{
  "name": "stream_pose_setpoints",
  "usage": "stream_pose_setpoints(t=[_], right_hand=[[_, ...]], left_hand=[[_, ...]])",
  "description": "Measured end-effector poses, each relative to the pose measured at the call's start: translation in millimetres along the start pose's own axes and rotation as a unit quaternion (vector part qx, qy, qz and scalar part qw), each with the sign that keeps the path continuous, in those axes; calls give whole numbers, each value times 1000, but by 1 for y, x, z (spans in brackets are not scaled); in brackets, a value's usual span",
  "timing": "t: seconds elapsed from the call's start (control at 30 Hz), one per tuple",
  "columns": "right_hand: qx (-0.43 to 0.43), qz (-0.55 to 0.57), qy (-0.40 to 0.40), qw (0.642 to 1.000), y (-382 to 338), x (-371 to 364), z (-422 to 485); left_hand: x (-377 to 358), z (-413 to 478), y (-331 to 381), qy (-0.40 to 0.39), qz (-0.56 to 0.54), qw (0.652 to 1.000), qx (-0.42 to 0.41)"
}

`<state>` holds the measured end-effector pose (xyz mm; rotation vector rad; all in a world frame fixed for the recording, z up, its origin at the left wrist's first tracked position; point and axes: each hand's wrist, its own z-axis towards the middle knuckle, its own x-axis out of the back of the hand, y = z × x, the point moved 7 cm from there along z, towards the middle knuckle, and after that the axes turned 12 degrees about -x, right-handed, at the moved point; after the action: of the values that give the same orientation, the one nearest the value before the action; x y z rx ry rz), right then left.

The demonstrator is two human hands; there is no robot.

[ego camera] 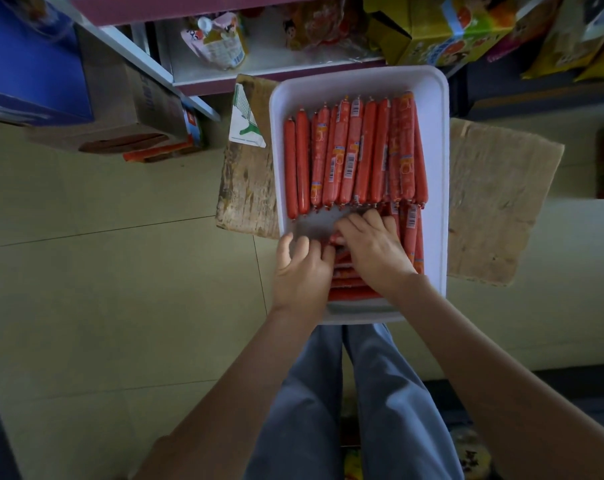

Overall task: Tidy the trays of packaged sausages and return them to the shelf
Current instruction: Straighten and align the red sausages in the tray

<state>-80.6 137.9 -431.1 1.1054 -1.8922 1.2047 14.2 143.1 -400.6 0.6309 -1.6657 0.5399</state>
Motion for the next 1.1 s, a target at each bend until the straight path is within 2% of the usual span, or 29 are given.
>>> stream_pose_setpoints(t=[0.13, 0.23, 0.3, 0.4, 0.5, 0.6, 0.63, 0.7, 0.77, 0.83, 0.87, 0.97, 1.07, 1.1], right_hand=[[35, 32, -77, 996, 5, 13, -6], [64, -33, -122, 990, 12, 14, -12], [103, -42, -79, 991, 11, 18, -17], [123, 29, -21, 992, 8, 34, -26], [101, 121, 11, 987, 9, 57, -40], [-21, 261, 5, 965, 23, 85, -56], [-84, 307, 2, 948, 31, 92, -60], [-197, 405, 26, 893, 49, 106, -70], [-251, 505, 69, 823, 60, 124, -78], [-284, 601, 88, 742, 64, 142, -85], [-295, 650, 92, 694, 64, 151, -89], [-291, 776, 97, 551, 53, 186, -95], [-263, 841, 83, 465, 28, 225, -100], [-255, 855, 79, 445, 18, 238, -102]], left_hand=[[-2, 3, -5, -38, 30, 998, 37], [-6, 2, -5, -72, 37, 996, 38], [-7, 3, -6, -85, 38, 995, 37], [-9, 3, -6, -109, 41, 993, 29], [-6, 1, -8, -158, 3, 987, 13], [2, -1, -5, -213, -76, 974, -20], [8, -1, -5, -222, -93, 970, -24], [24, 0, -6, -218, -149, 964, -15], [40, 2, -5, -207, -245, 947, 7], [63, 4, -2, -190, -372, 907, 47], [78, 5, -3, -174, -447, 873, 87], [129, 5, -4, -107, -648, 724, 212], [189, 9, -2, -18, -768, 589, 249], [214, 13, -2, 16, -786, 569, 240]])
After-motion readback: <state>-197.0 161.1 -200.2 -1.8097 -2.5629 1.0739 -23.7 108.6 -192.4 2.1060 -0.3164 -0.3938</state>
